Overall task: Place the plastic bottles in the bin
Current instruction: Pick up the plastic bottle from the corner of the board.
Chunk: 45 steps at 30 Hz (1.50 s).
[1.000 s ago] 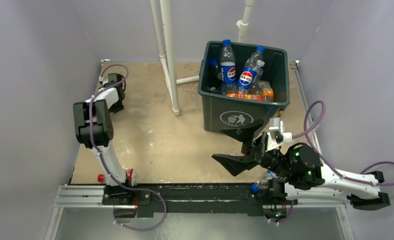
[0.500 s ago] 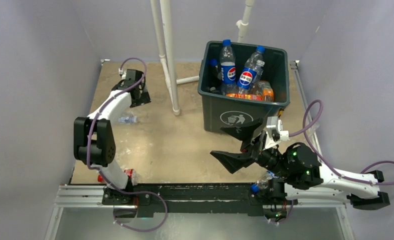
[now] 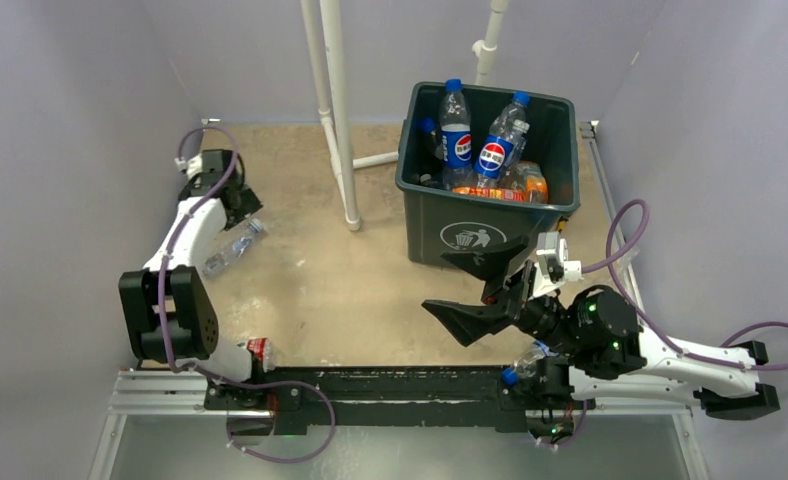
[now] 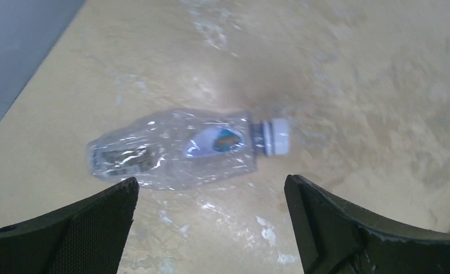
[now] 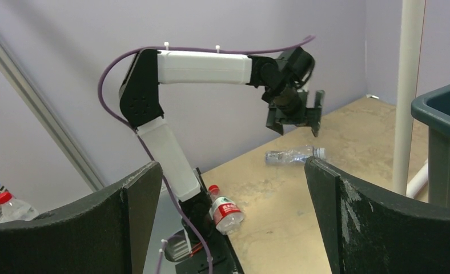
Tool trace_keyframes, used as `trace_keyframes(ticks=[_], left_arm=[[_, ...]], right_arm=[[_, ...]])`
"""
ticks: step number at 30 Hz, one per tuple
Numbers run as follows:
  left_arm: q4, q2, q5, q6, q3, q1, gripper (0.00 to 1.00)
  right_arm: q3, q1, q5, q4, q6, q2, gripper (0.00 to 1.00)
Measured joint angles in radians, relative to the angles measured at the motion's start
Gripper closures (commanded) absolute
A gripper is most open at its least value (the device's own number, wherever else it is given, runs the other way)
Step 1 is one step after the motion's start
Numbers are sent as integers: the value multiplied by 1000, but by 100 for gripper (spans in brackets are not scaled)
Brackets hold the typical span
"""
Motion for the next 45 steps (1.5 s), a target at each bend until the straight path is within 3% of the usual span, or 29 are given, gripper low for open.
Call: trace_keyframes(ticks=[6, 9, 14, 24, 30, 39, 45], left_arm=[[12, -71, 11, -47, -21, 101, 1], [18, -56, 50, 42, 14, 93, 1], [-9, 120, 77, 220, 145, 87, 2], [-84, 167, 82, 480, 25, 38, 3], [-77, 179, 55, 524, 25, 23, 3], [-66, 340, -3, 584, 105, 21, 4], [-53, 369, -10, 602, 138, 21, 16]], right_arm=[[-19, 0, -3, 17, 6, -13, 1], [-24, 0, -7, 25, 13, -13, 1], [-43, 0, -14, 34, 21, -13, 1], [-54, 0, -56, 42, 33, -23, 1], [-54, 0, -61, 43, 40, -24, 1], [-54, 0, -50, 20, 43, -58, 1], [-46, 0, -23, -4, 43, -96, 1]])
